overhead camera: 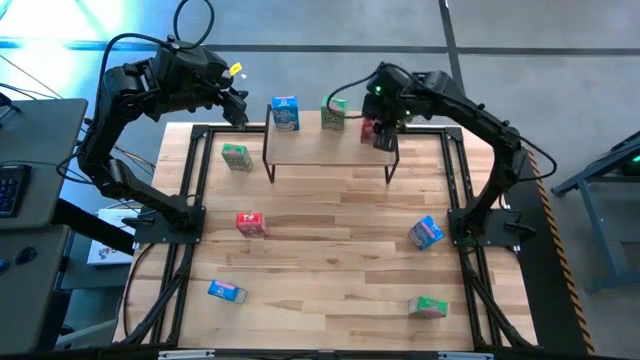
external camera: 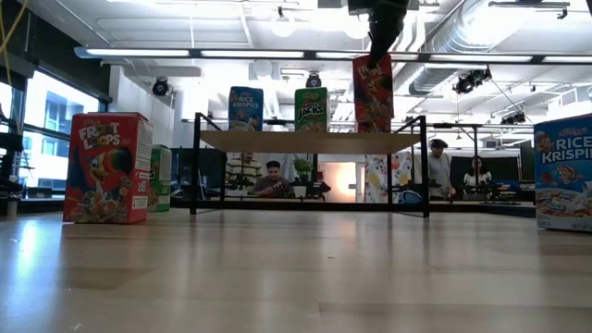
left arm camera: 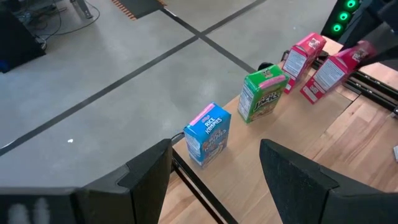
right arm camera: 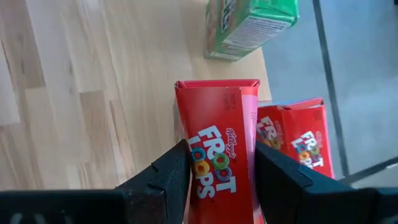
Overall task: Stack cereal on shelf
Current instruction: Put the top red cereal box aligned with the other red cereal box on the shelf
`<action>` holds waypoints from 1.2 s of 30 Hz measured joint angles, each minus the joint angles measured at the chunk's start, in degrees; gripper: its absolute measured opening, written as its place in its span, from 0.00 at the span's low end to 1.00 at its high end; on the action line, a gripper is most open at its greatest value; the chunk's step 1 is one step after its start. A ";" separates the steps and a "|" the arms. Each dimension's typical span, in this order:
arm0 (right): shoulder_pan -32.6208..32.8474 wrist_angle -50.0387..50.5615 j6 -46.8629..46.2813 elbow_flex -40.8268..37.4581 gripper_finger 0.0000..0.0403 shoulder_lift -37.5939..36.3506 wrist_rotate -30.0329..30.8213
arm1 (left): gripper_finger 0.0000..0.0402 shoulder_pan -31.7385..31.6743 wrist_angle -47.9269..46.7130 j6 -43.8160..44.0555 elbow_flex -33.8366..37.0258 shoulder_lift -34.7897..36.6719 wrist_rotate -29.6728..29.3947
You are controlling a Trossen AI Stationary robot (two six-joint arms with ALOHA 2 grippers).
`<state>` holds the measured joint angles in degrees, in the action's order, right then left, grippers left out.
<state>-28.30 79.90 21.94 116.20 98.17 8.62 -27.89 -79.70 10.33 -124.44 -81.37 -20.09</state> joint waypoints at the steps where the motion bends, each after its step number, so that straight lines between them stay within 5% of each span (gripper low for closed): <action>1: -0.59 -0.21 0.03 0.00 0.37 0.00 -0.80 | 0.58 0.00 0.00 0.00 0.01 0.00 -0.01; 11: -3.96 0.20 1.36 -1.74 0.37 -0.02 -5.95 | 0.58 -0.01 0.00 0.00 0.00 0.01 0.01; 36: -4.16 -0.93 4.05 -2.58 0.37 0.46 -2.84 | 0.58 0.01 0.00 0.00 0.00 -0.01 0.00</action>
<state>-32.46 78.98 25.99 113.62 98.63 5.77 -27.88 -79.70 10.33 -124.44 -81.38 -20.08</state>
